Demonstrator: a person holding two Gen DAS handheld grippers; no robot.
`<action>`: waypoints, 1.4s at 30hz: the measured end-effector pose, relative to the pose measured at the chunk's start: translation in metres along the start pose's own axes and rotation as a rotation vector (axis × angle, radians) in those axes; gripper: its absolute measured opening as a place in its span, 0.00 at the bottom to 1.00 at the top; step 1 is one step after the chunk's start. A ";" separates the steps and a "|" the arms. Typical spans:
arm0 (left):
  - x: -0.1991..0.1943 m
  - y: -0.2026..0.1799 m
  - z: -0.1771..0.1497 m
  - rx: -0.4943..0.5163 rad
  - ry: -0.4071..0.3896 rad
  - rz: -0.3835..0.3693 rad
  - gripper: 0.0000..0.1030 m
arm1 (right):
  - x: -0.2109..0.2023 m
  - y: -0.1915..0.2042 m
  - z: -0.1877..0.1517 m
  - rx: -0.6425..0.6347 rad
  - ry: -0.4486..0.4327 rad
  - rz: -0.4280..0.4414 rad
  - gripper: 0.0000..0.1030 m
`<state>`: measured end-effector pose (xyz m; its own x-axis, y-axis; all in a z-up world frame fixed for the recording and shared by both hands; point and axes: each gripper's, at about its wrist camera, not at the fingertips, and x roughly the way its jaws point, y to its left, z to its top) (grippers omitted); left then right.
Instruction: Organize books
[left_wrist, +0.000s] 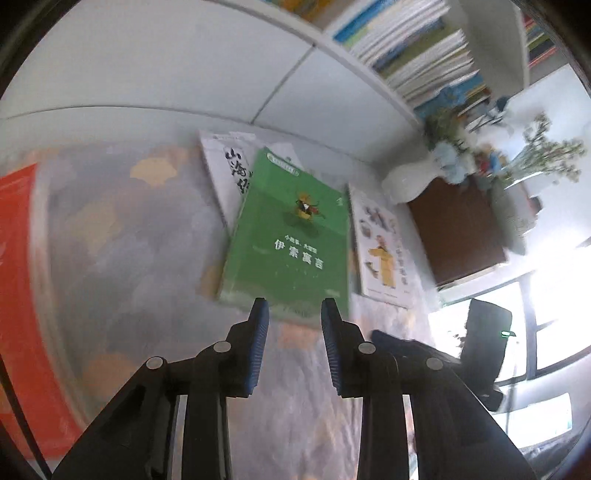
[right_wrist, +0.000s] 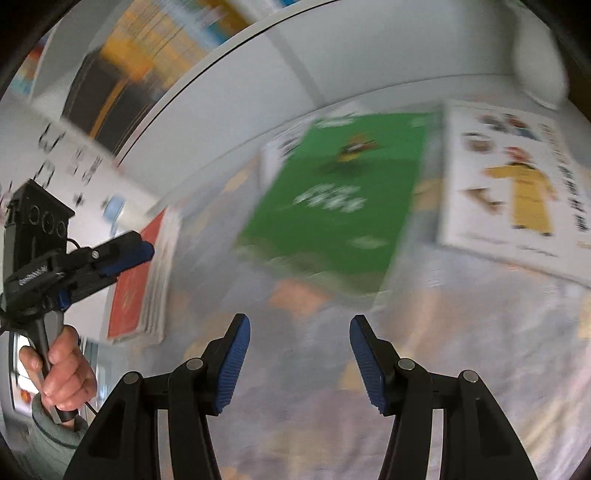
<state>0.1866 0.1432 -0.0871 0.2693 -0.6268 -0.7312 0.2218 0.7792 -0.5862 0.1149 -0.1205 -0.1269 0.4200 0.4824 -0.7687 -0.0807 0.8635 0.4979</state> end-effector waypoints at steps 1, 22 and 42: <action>0.012 -0.003 0.008 0.011 0.019 0.007 0.26 | -0.003 -0.011 0.004 0.022 -0.011 -0.010 0.53; 0.078 0.019 0.011 -0.040 0.043 0.187 0.26 | 0.037 -0.028 0.030 0.012 -0.030 -0.092 0.60; 0.028 -0.041 -0.198 -0.050 0.182 0.160 0.26 | -0.039 -0.023 -0.125 -0.115 0.156 -0.083 0.60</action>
<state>-0.0008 0.0945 -0.1529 0.1226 -0.4874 -0.8645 0.1418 0.8708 -0.4708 -0.0130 -0.1407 -0.1583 0.2852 0.4181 -0.8625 -0.1576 0.9081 0.3880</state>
